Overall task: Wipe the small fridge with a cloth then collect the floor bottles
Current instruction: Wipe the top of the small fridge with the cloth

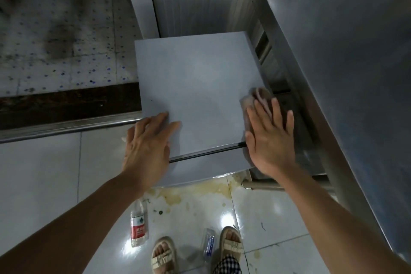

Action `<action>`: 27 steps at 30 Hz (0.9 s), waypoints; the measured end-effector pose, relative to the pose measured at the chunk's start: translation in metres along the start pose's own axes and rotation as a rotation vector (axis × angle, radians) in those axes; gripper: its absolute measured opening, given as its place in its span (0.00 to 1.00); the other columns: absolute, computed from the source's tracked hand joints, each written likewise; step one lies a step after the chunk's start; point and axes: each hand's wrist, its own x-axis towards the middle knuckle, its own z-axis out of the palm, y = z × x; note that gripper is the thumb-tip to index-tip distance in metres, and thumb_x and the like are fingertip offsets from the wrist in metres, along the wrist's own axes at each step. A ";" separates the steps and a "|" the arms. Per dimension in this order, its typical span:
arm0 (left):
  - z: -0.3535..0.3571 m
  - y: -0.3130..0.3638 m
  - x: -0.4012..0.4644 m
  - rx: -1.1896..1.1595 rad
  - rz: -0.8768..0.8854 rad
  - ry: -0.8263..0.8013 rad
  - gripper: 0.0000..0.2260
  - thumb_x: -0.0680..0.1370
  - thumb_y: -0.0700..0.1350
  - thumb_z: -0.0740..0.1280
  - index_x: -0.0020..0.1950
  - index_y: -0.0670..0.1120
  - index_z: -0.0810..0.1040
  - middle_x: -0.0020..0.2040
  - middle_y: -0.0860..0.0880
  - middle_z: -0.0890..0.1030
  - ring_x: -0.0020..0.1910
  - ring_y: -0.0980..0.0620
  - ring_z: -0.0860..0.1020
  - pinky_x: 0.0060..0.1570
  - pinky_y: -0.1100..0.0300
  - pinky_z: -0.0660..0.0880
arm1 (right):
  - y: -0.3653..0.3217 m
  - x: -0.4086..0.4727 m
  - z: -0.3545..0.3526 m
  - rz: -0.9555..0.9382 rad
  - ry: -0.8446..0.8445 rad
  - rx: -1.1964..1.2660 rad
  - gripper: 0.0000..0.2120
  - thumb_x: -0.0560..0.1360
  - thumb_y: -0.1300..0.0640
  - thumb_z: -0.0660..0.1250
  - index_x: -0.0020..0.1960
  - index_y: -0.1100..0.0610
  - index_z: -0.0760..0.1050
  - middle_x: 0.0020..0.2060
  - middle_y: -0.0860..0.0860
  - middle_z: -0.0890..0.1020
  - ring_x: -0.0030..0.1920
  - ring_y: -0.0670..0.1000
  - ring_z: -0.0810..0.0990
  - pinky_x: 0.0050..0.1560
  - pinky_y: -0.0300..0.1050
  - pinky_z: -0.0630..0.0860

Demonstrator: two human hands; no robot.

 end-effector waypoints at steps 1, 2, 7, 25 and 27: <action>0.000 -0.001 0.000 -0.015 0.001 -0.002 0.25 0.69 0.32 0.69 0.64 0.46 0.76 0.66 0.41 0.73 0.61 0.35 0.71 0.60 0.41 0.67 | -0.003 0.016 -0.001 0.017 0.006 0.009 0.28 0.79 0.47 0.44 0.77 0.53 0.50 0.77 0.53 0.53 0.77 0.58 0.45 0.73 0.58 0.39; 0.000 -0.001 -0.001 -0.029 0.002 -0.004 0.24 0.69 0.33 0.68 0.64 0.46 0.75 0.67 0.41 0.72 0.62 0.35 0.70 0.60 0.41 0.66 | -0.008 0.027 -0.002 0.041 0.015 0.025 0.28 0.79 0.47 0.43 0.77 0.54 0.51 0.77 0.54 0.53 0.77 0.58 0.47 0.74 0.59 0.42; -0.002 -0.007 -0.010 -0.127 -0.080 0.018 0.24 0.70 0.34 0.67 0.66 0.46 0.74 0.69 0.44 0.70 0.66 0.39 0.67 0.62 0.44 0.65 | -0.065 0.012 0.000 0.016 0.004 0.152 0.28 0.78 0.48 0.34 0.77 0.56 0.43 0.77 0.54 0.47 0.77 0.57 0.40 0.75 0.56 0.46; -0.028 -0.042 -0.040 -0.429 -0.189 -0.008 0.30 0.74 0.34 0.64 0.73 0.51 0.61 0.68 0.49 0.70 0.64 0.49 0.72 0.65 0.53 0.69 | -0.068 0.006 0.003 0.213 0.085 0.191 0.27 0.80 0.52 0.41 0.75 0.64 0.54 0.75 0.62 0.54 0.76 0.60 0.49 0.75 0.58 0.49; -0.030 -0.047 -0.047 -0.404 -0.197 -0.001 0.30 0.74 0.34 0.64 0.73 0.50 0.61 0.69 0.49 0.70 0.64 0.49 0.72 0.64 0.53 0.69 | -0.113 0.003 0.002 0.126 0.100 0.208 0.26 0.81 0.53 0.43 0.75 0.62 0.55 0.76 0.59 0.55 0.77 0.59 0.49 0.75 0.58 0.50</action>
